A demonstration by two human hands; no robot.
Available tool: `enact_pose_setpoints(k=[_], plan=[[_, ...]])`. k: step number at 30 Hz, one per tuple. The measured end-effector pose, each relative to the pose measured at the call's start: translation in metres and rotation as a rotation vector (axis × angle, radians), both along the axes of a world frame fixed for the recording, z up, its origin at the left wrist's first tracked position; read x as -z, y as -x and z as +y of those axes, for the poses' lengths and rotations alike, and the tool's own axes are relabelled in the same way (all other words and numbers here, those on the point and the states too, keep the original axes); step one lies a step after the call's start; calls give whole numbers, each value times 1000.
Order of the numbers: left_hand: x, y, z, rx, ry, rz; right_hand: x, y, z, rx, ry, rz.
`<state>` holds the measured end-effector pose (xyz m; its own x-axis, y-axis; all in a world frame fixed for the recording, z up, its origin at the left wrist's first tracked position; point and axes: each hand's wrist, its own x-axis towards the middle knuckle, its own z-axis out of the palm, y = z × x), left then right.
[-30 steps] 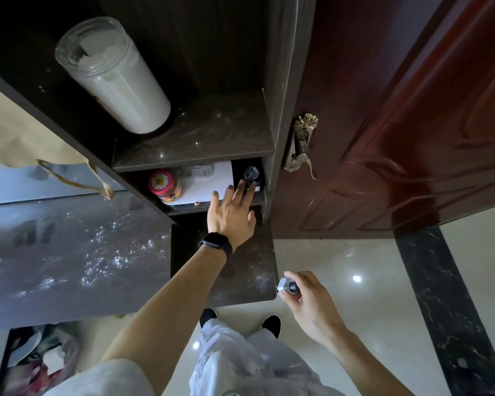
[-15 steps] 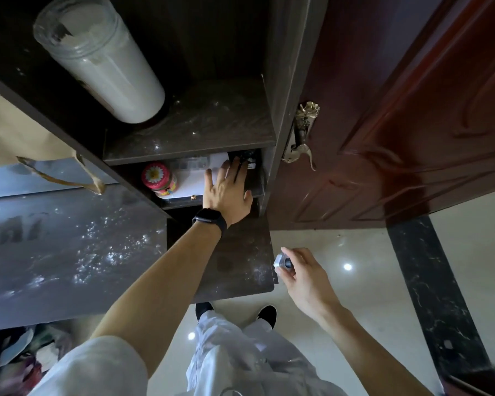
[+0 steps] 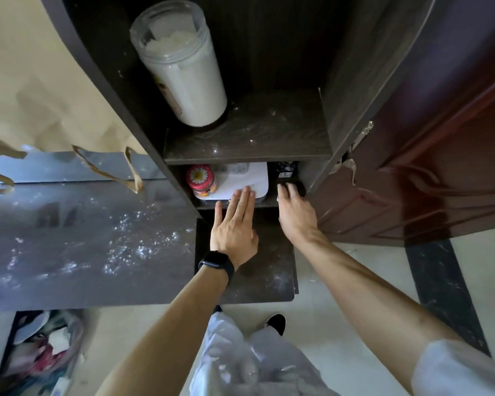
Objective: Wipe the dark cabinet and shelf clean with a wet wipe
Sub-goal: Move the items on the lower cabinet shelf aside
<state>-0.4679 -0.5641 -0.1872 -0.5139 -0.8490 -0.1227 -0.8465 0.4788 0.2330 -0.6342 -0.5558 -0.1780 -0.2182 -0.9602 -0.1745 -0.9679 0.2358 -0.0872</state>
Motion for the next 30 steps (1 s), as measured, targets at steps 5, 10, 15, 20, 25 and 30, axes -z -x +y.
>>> enact_pose_setpoints(k=[5, 10, 15, 20, 25, 30], plan=[[-6, 1, 0, -5, -41, 6, 1, -8, 16, 62, 137, -80], [-10, 0, -1, -3, -79, 2, 10, -32, 55, 147, 159, -213], [-11, -1, -2, -1, -91, 18, 15, -39, 43, 180, 49, -204], [-11, -2, -3, 2, -99, 18, 17, -40, 33, 198, 10, -108], [-13, -1, -3, 3, -103, 9, 15, -33, 22, 203, 4, -81], [-15, -2, -3, 6, -104, 3, 16, -23, 20, 175, -29, -50]])
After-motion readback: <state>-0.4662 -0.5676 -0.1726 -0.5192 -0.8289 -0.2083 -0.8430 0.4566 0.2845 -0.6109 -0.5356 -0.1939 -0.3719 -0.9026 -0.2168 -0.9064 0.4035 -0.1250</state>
